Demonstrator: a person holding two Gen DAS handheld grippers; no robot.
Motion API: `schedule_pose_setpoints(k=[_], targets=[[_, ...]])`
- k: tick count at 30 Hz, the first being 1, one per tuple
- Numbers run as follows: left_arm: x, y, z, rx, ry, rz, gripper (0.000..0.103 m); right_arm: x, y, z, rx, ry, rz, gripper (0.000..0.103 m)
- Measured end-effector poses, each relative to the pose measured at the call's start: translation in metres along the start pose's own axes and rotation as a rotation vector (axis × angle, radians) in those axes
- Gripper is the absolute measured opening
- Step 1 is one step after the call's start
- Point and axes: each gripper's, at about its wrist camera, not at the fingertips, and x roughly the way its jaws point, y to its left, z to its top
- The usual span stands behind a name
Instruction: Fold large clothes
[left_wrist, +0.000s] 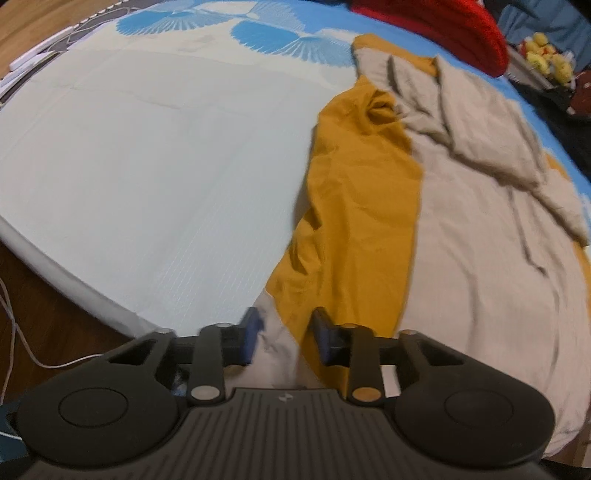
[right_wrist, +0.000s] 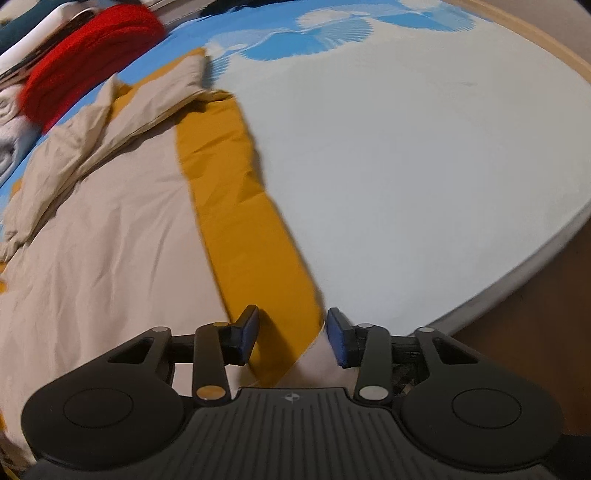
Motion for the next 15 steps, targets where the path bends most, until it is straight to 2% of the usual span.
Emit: schedule_pose_setpoints(k=[1,3,6,15], targets=[[-0.003,0.000,0.001,-0.003,-0.012,-0.021,0.030,-0.003,0.000,0.000,0.005,-0.005,0.024,0.026],[-0.005,-0.003,0.001,0.003,-0.021,-0.041,0.030,-0.006,0.002,0.001,0.002,-0.014,0.055,0.026],[0.001,-0.005,0.000,0.012,0.013,-0.028,0.031,-0.004,0.005,0.001,-0.013,0.000,0.045,0.029],[0.005,-0.006,-0.003,0.034,0.026,-0.005,0.032,0.003,0.006,-0.001,-0.027,0.021,0.030,0.030]])
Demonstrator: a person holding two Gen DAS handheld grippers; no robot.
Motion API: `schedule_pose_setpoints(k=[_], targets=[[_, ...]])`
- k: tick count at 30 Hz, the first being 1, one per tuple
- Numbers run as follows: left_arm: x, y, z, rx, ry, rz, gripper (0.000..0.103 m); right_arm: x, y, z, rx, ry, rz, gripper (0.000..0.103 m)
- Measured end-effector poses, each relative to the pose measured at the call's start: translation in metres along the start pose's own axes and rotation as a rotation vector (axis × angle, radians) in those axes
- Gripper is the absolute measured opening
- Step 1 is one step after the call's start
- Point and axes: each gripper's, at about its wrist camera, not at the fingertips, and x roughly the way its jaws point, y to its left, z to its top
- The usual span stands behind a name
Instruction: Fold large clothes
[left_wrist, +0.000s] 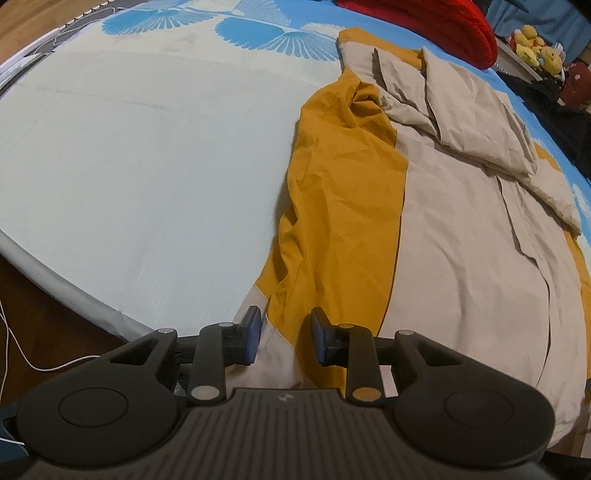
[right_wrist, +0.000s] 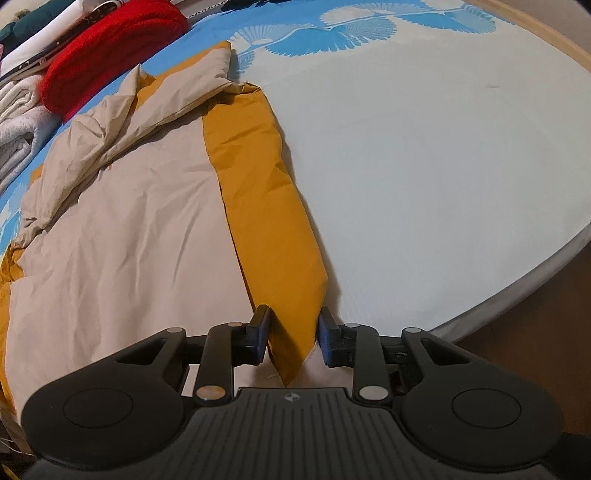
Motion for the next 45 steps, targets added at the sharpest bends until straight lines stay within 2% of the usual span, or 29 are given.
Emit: schedule_pose_setpoints(k=[2,3,4,5,7,10,14,20,26,31,34,37,39,40,42,44,45], targets=[[0.000,-0.002,0.000,0.014,-0.003,0.003,0.031,0.000,0.001,0.000,-0.008,0.000,0.000,0.030],[-0.001,-0.002,0.000,0.019,-0.011,0.002,0.024,-0.001,0.002,-0.001,-0.011,-0.003,0.000,0.030],[-0.004,-0.003,0.000,0.024,-0.024,0.000,0.009,-0.001,0.002,0.000,-0.014,-0.008,0.002,0.025],[-0.007,-0.004,0.000,0.027,-0.035,-0.010,0.009,-0.003,0.003,0.001,-0.016,-0.018,0.006,0.017],[-0.020,-0.006,0.002,0.036,-0.064,-0.041,0.005,-0.010,0.005,0.003,-0.013,-0.040,0.037,0.012],[-0.051,-0.013,0.009,0.077,-0.138,-0.119,0.004,-0.035,0.009,0.013,0.007,-0.104,0.138,0.007],[-0.098,-0.011,0.027,0.089,-0.242,-0.235,0.004,-0.081,0.018,0.036,0.047,-0.224,0.302,0.006],[-0.161,-0.005,0.050,0.099,-0.347,-0.366,0.003,-0.143,0.014,0.075,0.110,-0.344,0.462,0.004],[-0.225,0.015,0.051,0.081,-0.420,-0.503,0.003,-0.201,-0.001,0.085,0.091,-0.451,0.539,0.004],[-0.259,0.035,0.045,0.040,-0.438,-0.564,0.003,-0.241,-0.025,0.076,0.110,-0.511,0.576,0.004],[-0.246,0.042,0.056,-0.010,-0.402,-0.592,0.003,-0.243,-0.037,0.081,0.147,-0.513,0.585,0.004],[-0.198,0.037,0.085,-0.062,-0.341,-0.560,0.003,-0.214,-0.037,0.104,0.171,-0.470,0.549,0.004],[-0.151,0.030,0.112,-0.092,-0.296,-0.507,0.003,-0.174,-0.035,0.128,0.211,-0.405,0.539,0.004],[-0.122,0.028,0.127,-0.130,-0.261,-0.484,0.000,-0.155,-0.031,0.139,0.213,-0.380,0.532,0.004],[-0.066,0.029,0.154,-0.204,-0.202,-0.443,0.000,-0.106,-0.019,0.165,0.205,-0.343,0.452,0.004],[-0.021,0.034,0.170,-0.303,-0.144,-0.369,0.000,-0.058,-0.016,0.186,0.234,-0.281,0.409,0.005],[-0.005,0.038,0.174,-0.340,-0.128,-0.371,0.001,-0.032,-0.017,0.195,0.257,-0.250,0.366,0.005]])
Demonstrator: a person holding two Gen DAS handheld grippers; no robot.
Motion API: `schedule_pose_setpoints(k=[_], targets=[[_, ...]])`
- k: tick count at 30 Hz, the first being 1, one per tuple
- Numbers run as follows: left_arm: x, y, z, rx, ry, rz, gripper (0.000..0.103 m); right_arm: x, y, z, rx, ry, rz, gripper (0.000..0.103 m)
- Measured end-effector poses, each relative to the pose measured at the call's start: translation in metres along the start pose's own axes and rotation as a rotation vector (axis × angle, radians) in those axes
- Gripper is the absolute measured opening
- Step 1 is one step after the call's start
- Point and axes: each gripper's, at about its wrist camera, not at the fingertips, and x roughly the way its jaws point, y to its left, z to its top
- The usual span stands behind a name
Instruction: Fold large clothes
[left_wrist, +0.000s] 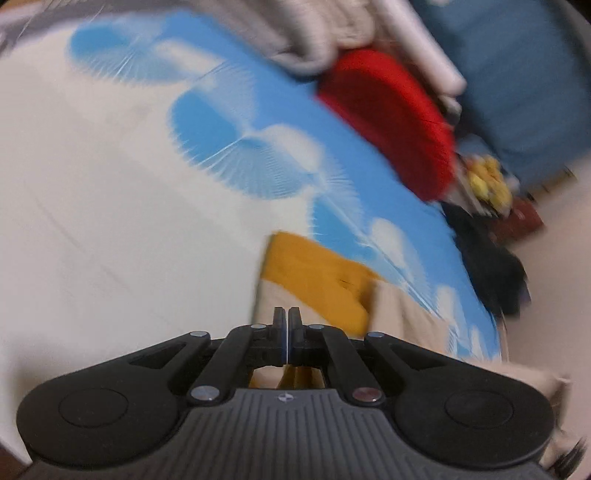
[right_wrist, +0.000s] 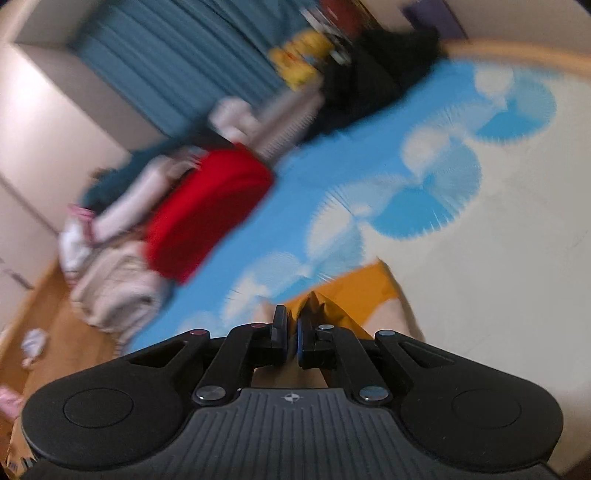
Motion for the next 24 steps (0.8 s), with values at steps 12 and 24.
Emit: schedule_pose_setpoints(k=[12,24], targets=[[0.025,-0.017,-0.004,0.165,0.027,0.091,0.036,0.044,-0.024,0.000,-0.098,-0.018,-0.081,0.047],[0.085,-0.037,-0.021,0.204,0.038,0.091,0.054,0.109,-0.046,-0.032,-0.253,0.171,-0.247,0.054]])
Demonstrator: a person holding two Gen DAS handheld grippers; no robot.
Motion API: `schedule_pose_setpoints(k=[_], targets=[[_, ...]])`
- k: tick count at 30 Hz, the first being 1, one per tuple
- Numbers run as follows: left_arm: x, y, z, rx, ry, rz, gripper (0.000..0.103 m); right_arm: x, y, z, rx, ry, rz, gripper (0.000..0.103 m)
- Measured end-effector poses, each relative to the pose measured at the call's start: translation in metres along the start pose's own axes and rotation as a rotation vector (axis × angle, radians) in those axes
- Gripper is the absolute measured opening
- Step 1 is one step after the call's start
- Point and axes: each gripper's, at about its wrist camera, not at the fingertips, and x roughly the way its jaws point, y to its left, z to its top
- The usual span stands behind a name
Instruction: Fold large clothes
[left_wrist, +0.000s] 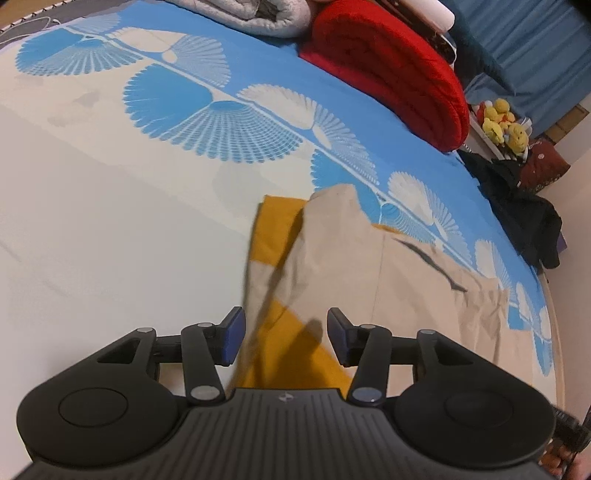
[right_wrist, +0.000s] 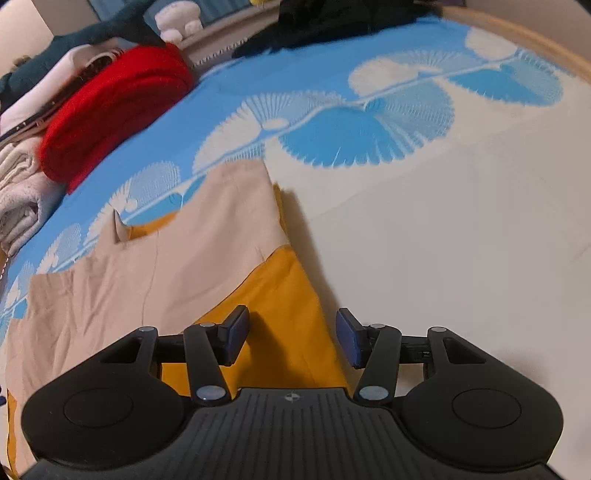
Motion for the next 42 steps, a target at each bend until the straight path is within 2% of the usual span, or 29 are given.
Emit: schedule_pose_setpoints(k=[1,3,4,5,6,7,9,11,14,16,18,20,23,24,25,26,27,28,29,30,33,35,40,42], targets=[[0.005,-0.004,0.001,-0.003,-0.003,-0.010,0.054,0.004,0.002,0.000,-0.010,0.006,-0.007,0.053],[0.014,-0.010,0.002,0.003,-0.002,-0.015,0.054,0.006,0.008,0.000,-0.025,0.002,-0.017,0.040],[0.019,-0.014,0.002,0.012,-0.004,-0.007,0.054,0.004,0.011,0.002,-0.031,-0.017,-0.017,0.022],[0.022,-0.018,0.002,0.026,-0.009,0.004,0.054,0.000,0.013,0.003,-0.032,-0.034,-0.010,0.011],[0.025,-0.021,0.002,0.042,-0.015,0.017,0.051,-0.003,0.015,0.006,-0.030,-0.052,0.003,0.010],[0.027,-0.025,0.003,0.061,-0.024,0.024,0.029,-0.008,0.017,0.008,-0.029,-0.072,0.013,0.008],[0.026,-0.028,0.007,0.106,-0.037,0.013,0.004,-0.016,0.023,0.014,-0.042,-0.116,0.032,0.005],[0.007,-0.033,0.014,0.153,-0.125,0.015,0.002,-0.028,0.030,0.021,-0.058,-0.192,0.043,0.004],[-0.029,-0.032,0.027,0.141,-0.297,-0.053,0.002,-0.059,0.042,0.034,-0.041,-0.365,0.113,0.003],[-0.037,-0.035,0.030,0.164,-0.370,0.002,0.002,-0.073,0.052,0.038,-0.068,-0.455,0.146,0.003],[-0.024,-0.032,0.031,0.138,-0.343,0.044,0.002,-0.068,0.064,0.041,-0.109,-0.479,0.097,0.003],[0.000,-0.025,0.033,0.107,-0.243,0.049,0.002,-0.040,0.064,0.045,-0.091,-0.394,0.037,0.003],[0.030,-0.017,0.033,0.079,-0.116,0.066,0.009,0.010,0.055,0.044,-0.060,-0.203,-0.096,0.004],[0.036,-0.014,0.032,0.073,-0.090,0.070,0.018,0.024,0.050,0.042,-0.036,-0.149,-0.123,0.004],[0.040,-0.010,0.032,0.065,-0.065,0.072,0.035,0.032,0.044,0.041,-0.011,-0.119,-0.134,0.007],[0.041,-0.004,0.034,0.048,-0.057,0.083,0.048,0.036,0.041,0.041,0.011,-0.105,-0.140,0.016],[0.040,0.002,0.034,0.026,-0.061,0.095,0.070,0.039,0.039,0.040,0.030,-0.100,-0.140,0.022],[0.037,0.008,0.036,-0.001,-0.069,0.099,0.080,0.039,0.036,0.039,0.049,-0.094,-0.134,0.040],[0.036,0.015,0.037,-0.030,-0.065,0.092,0.081,0.039,0.032,0.039,0.063,-0.088,-0.113,0.055],[0.039,0.023,0.037,-0.060,-0.044,0.071,0.081,0.038,0.032,0.035,0.065,-0.076,-0.088,0.058],[0.054,0.036,0.036,-0.125,0.055,-0.009,0.081,0.046,0.027,0.027,0.050,-0.007,-0.074,0.059],[0.065,0.034,0.031,-0.124,0.102,-0.030,0.081,0.051,0.021,0.022,0.063,0.029,-0.068,0.061],[0.078,0.020,0.024,-0.071,0.095,-0.057,0.081,0.059,0.019,0.013,0.097,0.053,-0.035,0.061],[0.084,0.011,0.020,-0.056,0.093,-0.090,0.078,0.060,0.022,0.012,0.076,0.051,-0.015,0.051]])
